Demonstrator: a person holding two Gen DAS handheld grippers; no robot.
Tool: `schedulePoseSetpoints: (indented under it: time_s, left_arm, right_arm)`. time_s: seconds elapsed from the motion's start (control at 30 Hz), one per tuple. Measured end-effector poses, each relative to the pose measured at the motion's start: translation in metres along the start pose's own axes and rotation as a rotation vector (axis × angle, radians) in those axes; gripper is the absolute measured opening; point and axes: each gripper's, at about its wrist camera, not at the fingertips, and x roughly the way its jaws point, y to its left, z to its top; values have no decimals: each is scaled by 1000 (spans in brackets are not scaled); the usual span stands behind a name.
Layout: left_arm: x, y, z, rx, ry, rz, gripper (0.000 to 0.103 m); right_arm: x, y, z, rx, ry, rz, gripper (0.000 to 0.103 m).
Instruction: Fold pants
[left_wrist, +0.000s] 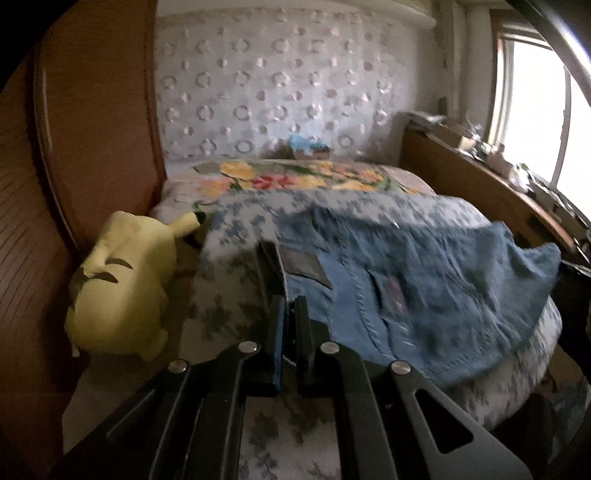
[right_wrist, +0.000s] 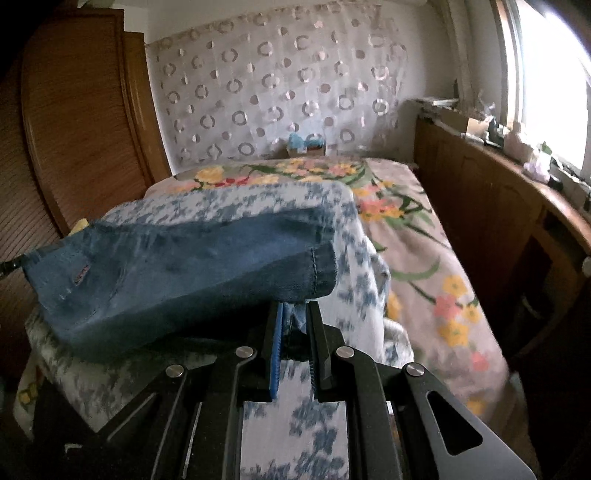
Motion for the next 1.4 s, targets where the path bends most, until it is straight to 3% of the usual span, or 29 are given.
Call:
schedulePoseSetpoints:
  time_s: [0.27,0.3,0.37,0.53,0.6,0.67,1.07,1.4]
  left_arm:
    - [-16,-8,-4,37,-13,-20,9]
    - [-17,-10,-5,42,-14,-22,13]
    - [-18,-14,-5,50,-14,-42,33]
    - [-12,-32,-6,74,-2,-87,49]
    - [-9,-39,-5,65,1,-117,63]
    - [-5,-48,-7,54,2,-169,78]
    - [13,-101,-16,97,20,-253,79]
    - [25,-103,-24,73,32,-222,79]
  right_arm:
    - [-2,-9,2,21,3,7,13]
    - [-4,-8,0,26,-1,7,16]
    - [-5,-7,-2,35,-6,-3,17]
    - [-11,-2,-14,57,-31,3,35]
    - [-10,-4,-15,72,-41,4,47]
    - [-5,-7,-20,95,-41,-4,49]
    - [30,-23,-28,262,19,28,49]
    - [41,-28,-20,314,42,22,49]
